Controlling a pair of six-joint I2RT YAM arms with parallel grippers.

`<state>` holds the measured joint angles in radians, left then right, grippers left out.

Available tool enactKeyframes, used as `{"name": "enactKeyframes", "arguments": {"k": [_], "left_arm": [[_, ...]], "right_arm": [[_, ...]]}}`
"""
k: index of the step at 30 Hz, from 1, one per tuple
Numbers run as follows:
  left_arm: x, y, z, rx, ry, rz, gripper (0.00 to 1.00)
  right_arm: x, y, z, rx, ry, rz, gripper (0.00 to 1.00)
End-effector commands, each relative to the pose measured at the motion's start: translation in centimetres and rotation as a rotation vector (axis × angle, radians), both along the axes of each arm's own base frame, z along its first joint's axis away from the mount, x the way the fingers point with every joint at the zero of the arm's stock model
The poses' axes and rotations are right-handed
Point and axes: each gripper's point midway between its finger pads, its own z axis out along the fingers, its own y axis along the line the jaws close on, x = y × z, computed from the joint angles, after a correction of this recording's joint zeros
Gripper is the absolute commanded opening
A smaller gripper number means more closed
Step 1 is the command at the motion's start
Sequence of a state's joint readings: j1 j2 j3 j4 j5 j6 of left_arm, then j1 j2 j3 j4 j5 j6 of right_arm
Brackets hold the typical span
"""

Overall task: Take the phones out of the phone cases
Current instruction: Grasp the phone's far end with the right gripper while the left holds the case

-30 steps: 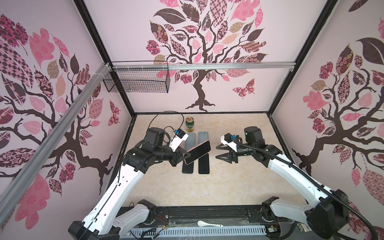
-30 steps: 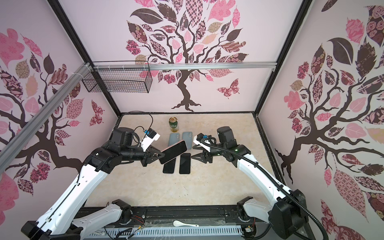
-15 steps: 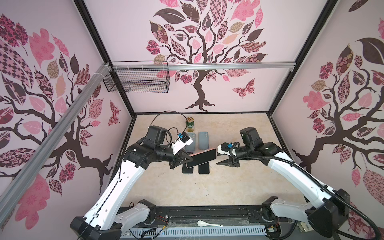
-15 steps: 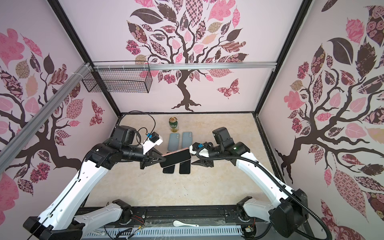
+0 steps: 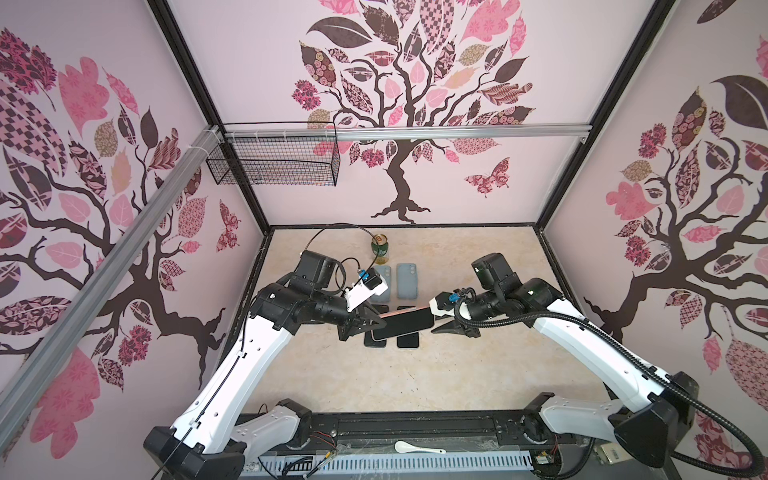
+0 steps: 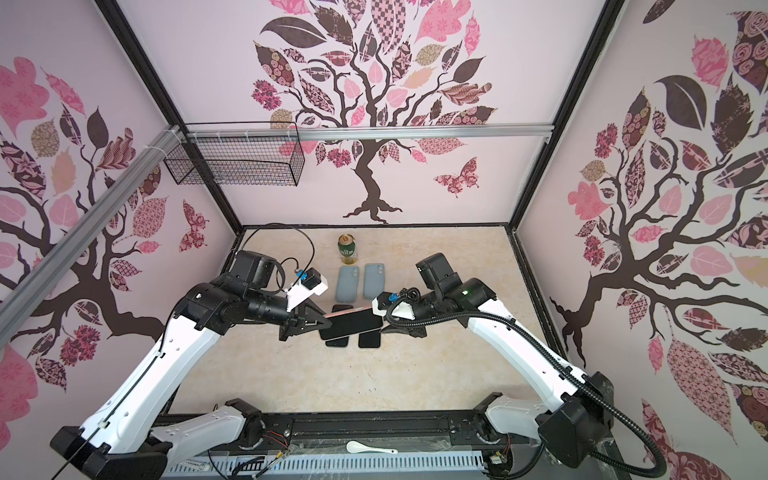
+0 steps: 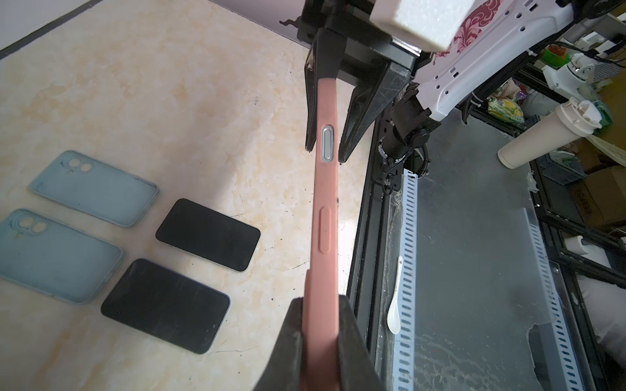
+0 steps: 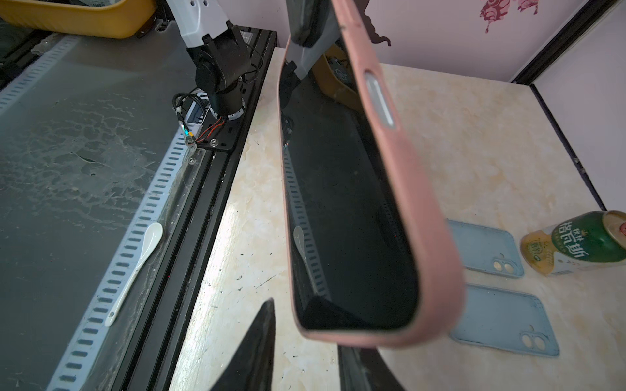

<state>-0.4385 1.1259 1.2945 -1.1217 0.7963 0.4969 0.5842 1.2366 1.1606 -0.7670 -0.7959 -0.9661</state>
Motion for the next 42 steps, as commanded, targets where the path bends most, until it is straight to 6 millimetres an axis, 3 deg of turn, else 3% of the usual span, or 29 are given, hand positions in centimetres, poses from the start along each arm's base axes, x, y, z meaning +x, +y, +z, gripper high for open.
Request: {"name": "enactKeyframes", "arguments": {"k": [1, 8, 19, 29, 42], "left_arm": [[0.3, -0.6, 2.5, -0.058, -0.067, -0.024, 0.00], [0.4, -0.7, 3.1, -0.074, -0.080, -0.018, 0.00], [0.0, -1.0, 3.5, -0.104, -0.068, -0.046, 0.00], [0.7, -0.9, 3.2, -0.085, -0.069, -0.011, 0.00], [4.8, -1.8, 2.5, -0.014, -0.014, 0.040, 0.00]], "right_arm": [[-1.3, 0.6, 0.5, -0.003, 0.022, 0.058, 0.29], [-1.8, 0.7, 0.2, -0.013, 0.024, 0.067, 0.27], [-1.8, 0.8, 0.1, -0.001, 0.025, 0.066, 0.32], [-2.4, 0.6, 0.4, 0.001, 0.022, 0.076, 0.19], [-5.0, 1.2, 2.6, 0.074, -0.098, 0.131, 0.03]]}}
